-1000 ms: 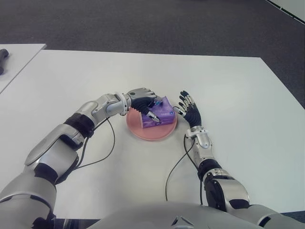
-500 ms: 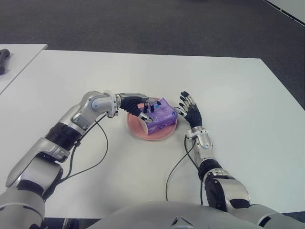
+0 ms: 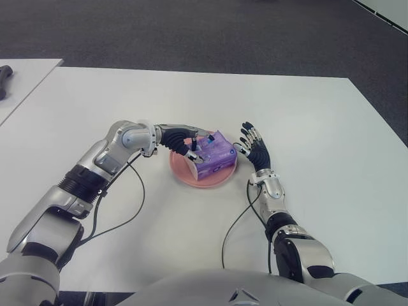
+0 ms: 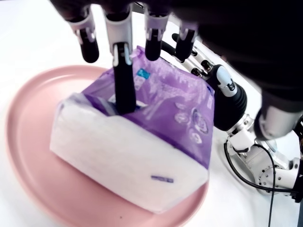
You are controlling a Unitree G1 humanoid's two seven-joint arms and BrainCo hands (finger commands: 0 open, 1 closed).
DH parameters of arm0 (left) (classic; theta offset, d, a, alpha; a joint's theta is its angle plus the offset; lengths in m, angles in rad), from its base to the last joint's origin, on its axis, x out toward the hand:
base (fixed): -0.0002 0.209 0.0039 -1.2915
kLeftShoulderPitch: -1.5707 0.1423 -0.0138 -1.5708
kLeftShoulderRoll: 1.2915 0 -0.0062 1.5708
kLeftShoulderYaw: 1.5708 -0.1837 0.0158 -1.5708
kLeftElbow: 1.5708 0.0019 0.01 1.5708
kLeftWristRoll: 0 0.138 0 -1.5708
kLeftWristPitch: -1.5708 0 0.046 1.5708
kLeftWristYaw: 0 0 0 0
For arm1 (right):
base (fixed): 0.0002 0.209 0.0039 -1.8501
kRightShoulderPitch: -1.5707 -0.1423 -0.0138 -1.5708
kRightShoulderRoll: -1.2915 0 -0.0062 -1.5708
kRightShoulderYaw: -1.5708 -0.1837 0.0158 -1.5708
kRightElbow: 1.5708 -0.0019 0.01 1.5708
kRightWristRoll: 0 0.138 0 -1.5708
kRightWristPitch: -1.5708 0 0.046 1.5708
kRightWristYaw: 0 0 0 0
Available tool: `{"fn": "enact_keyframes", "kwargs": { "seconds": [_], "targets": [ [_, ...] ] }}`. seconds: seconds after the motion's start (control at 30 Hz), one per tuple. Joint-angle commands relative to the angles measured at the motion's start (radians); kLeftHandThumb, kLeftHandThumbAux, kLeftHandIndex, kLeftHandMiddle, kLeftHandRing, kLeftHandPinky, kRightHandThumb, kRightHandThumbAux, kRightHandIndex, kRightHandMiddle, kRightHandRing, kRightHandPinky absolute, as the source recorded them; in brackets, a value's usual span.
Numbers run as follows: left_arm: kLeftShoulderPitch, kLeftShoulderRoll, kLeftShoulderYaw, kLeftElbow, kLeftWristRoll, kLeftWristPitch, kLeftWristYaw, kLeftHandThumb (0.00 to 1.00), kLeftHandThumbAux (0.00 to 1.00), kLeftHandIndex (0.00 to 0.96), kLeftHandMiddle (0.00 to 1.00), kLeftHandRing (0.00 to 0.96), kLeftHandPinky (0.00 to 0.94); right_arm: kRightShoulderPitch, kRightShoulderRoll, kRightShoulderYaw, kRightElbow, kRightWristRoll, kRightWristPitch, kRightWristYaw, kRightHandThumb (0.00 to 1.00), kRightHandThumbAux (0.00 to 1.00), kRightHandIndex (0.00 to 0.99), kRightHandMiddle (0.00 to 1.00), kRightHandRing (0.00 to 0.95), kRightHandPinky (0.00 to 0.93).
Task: Put the tissue paper into the plate.
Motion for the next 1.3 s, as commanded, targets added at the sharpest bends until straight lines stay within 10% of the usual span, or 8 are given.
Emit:
{"fn": "enact_keyframes", "kwargs": {
  "seconds": [0.03, 0.53, 0.93, 1.3],
  "targets": [
    [0.02, -0.02, 0.025, 0.058, 0.036, -0.03, 0.061, 0.0, 0.47, 0.0, 0.0, 0.0, 0.0, 0.117, 0.002, -0.01, 0.083, 0.014, 0.041, 0.0, 0.096, 0.706, 0.062, 0.03, 0.013, 0.055],
    [-0.007, -0.342, 0.469, 0.279, -0.266, -0.159, 0.593, 0.004, 0.397, 0.0, 0.0, 0.0, 0.0, 0.119, 0.004, -0.009, 0.083, 0.014, 0.039, -0.001, 0.096, 0.706, 0.062, 0.03, 0.013, 0.055],
    [0.037, -0.456, 0.551, 0.437, -0.144, -0.274, 0.999, 0.0, 0.403, 0.0, 0.0, 0.0, 0.0, 0.118, 0.006, -0.007, 0.085, 0.012, 0.038, -0.004, 0.096, 0.706, 0.062, 0.03, 0.013, 0.055],
    [0.061, -0.516, 0.578, 0.561, -0.173, -0.298, 1.103, 0.0, 0.434, 0.0, 0.0, 0.0, 0.0, 0.117, 0.006, -0.008, 0.085, 0.012, 0.038, -0.004, 0.096, 0.706, 0.062, 0.03, 0.013, 0.055]
  ]
}}
